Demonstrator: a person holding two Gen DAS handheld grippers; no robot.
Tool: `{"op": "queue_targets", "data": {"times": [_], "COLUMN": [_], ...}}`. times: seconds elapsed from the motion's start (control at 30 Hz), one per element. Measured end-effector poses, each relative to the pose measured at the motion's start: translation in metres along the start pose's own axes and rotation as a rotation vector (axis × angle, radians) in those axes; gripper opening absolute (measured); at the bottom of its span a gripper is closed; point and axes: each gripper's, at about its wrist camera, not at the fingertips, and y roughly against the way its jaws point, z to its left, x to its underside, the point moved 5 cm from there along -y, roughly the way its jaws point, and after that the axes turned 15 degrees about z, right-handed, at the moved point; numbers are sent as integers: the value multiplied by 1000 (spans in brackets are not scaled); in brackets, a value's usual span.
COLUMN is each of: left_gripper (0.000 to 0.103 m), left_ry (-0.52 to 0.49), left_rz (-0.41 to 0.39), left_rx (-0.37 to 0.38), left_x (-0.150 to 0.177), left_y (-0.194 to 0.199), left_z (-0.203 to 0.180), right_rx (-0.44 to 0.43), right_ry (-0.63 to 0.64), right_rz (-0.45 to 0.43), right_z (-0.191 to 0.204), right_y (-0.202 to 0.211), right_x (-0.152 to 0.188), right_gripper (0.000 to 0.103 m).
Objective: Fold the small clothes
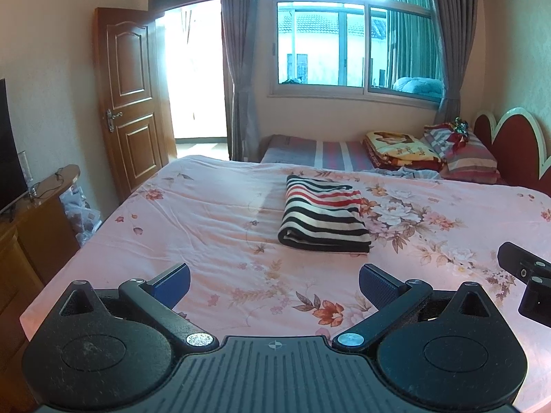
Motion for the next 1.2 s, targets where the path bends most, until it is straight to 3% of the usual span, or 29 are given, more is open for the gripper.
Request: {"op": "queue_targets", "data": {"times": [1.2], "left_gripper": [103], "left_ry": [-9], "left_rz": [11], "left_rx": [-7], "left_x": [-3], "left_y": [-3], "left_z": [-7], "right_rx": [-13], "right_ry": [-1], "right_rz": [13], "right_z": [-2], "right_y": [-6], "right_x": [0], "right_gripper": [102]}}
